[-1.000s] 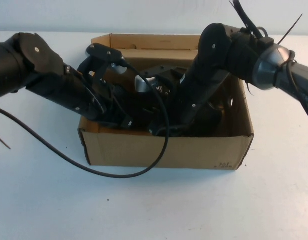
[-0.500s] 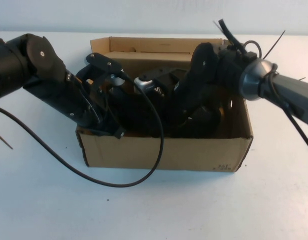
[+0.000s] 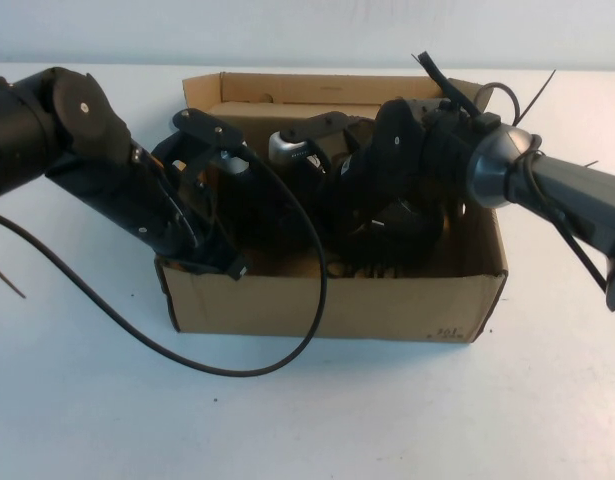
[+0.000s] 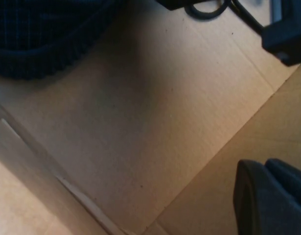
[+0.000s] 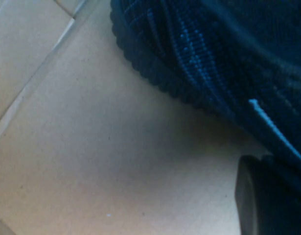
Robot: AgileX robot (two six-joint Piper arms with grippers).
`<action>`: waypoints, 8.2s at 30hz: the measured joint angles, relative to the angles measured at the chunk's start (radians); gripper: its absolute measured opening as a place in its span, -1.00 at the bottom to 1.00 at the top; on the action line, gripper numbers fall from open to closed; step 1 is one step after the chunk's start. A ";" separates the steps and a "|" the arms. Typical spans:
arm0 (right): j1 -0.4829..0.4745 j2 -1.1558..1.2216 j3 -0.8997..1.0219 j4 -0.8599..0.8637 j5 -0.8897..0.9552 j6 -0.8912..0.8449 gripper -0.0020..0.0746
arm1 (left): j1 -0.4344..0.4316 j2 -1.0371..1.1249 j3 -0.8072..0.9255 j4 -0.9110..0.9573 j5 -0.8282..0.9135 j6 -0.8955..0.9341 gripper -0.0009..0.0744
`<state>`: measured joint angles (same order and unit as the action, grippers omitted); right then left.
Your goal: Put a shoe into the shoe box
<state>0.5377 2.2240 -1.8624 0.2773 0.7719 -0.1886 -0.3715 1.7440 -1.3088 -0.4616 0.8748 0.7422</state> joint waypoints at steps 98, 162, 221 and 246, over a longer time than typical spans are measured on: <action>-0.004 -1.897 1.377 -0.049 -0.287 -0.216 -0.99 | -0.006 -1.737 0.744 0.299 -0.085 -0.489 -0.98; -0.004 -1.897 1.382 -0.032 -0.295 -0.216 -0.99 | 0.002 -1.755 1.334 0.426 -0.700 -0.666 -0.98; -0.226 -1.938 1.389 0.075 -0.281 -0.213 -0.99 | 0.004 -1.755 1.334 0.517 -0.485 -0.806 -0.98; -0.501 -2.056 1.460 0.011 -0.245 -0.114 -0.99 | 0.004 -1.755 1.334 0.517 -0.483 -0.806 -0.98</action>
<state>0.0368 0.1682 -0.4022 0.2878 0.5266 -0.3023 -0.3677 -0.0112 0.0255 0.0554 0.3916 -0.0640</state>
